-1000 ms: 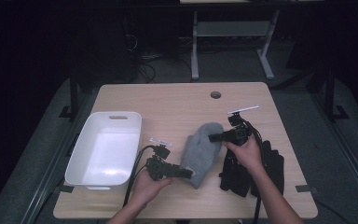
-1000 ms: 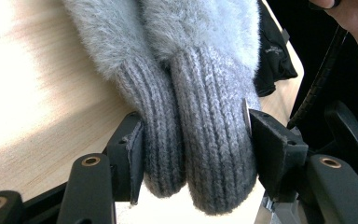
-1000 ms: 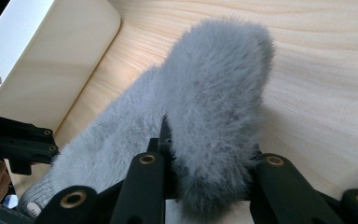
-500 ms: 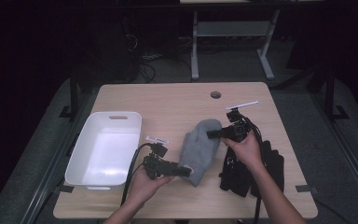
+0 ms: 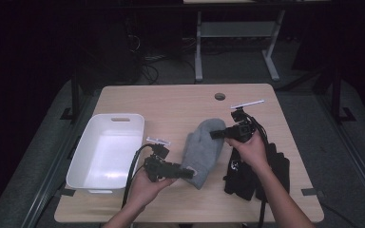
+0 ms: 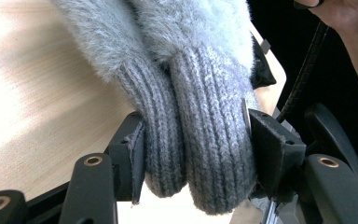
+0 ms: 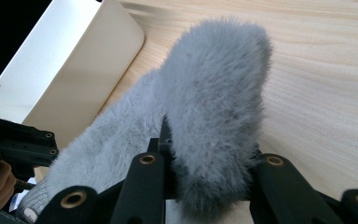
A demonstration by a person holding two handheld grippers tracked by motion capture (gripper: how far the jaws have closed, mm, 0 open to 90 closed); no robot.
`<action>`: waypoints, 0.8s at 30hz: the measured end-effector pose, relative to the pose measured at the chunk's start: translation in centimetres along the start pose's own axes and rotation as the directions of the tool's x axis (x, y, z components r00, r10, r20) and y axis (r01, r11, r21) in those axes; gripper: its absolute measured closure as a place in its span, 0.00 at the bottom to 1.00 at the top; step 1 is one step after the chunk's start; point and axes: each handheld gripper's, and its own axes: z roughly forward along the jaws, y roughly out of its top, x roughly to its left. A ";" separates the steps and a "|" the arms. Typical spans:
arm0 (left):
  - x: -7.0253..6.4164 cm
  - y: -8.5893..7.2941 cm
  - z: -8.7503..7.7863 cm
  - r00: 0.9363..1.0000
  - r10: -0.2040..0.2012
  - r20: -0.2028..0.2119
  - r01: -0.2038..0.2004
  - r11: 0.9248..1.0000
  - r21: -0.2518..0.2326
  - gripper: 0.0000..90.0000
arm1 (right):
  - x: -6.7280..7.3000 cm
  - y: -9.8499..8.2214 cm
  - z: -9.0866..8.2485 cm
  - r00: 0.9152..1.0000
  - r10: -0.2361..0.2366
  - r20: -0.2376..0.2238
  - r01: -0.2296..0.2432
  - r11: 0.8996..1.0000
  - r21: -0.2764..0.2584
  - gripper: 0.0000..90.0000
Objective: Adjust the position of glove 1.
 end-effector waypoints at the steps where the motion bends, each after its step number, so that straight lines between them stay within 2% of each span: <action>1: -0.1 0.0 -0.1 1.000 0.002 -0.001 -0.002 1.000 0.000 0.48 | 0.0 0.0 0.0 1.000 -0.003 0.000 0.003 1.000 -0.001 0.80; 20: -0.8 0.3 -2.1 1.000 0.026 -0.012 -0.026 0.999 -0.035 0.48 | 1.8 1.4 -0.9 1.000 -0.020 -0.023 0.020 1.000 -0.015 0.80; 24: -0.8 0.3 -2.4 1.000 0.027 -0.013 -0.028 0.999 -0.040 0.48 | 2.2 1.7 -0.8 0.999 -0.036 -0.023 0.036 0.999 -0.016 0.80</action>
